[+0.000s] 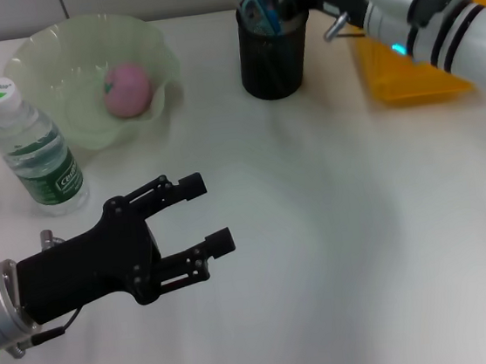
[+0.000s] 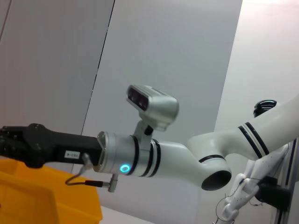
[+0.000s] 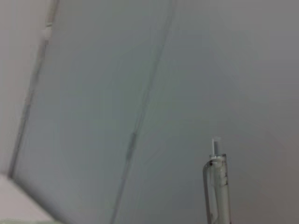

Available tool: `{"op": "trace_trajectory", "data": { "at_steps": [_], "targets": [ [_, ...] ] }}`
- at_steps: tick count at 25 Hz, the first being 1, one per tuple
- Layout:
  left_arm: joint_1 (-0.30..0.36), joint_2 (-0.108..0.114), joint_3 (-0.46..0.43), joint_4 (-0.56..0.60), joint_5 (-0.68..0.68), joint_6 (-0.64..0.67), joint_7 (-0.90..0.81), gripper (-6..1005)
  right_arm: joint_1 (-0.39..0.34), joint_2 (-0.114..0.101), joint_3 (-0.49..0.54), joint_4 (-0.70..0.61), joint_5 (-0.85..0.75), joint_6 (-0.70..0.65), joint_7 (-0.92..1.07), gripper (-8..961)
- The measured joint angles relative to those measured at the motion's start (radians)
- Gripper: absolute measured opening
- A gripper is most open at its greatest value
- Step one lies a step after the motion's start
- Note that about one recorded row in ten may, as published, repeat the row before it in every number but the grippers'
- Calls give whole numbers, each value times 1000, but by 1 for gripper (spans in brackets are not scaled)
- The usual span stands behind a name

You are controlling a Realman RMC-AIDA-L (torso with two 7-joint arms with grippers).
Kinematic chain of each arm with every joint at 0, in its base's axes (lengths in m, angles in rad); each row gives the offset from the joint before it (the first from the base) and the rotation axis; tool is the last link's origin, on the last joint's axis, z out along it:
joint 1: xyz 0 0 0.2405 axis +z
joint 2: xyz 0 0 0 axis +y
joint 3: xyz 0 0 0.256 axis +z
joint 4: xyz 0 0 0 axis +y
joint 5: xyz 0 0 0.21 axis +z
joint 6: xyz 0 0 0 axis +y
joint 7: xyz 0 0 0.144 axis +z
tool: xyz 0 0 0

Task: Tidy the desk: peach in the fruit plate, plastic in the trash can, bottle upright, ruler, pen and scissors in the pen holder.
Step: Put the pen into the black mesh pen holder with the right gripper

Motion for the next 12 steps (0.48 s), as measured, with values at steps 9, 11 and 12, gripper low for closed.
{"op": "trace_trajectory", "data": {
  "at_steps": [9,11,12],
  "targets": [
    [2,1,0,3,0,0,0,801,4,0,-1,18,45,16,18,167],
    [3,3,0,4,0,0,0,801,3,0,-1,19,46,15,20,181],
    [4,3,1,4,0,0,0,801,2,0,-1,19,46,15,23,189]
  ]
}}
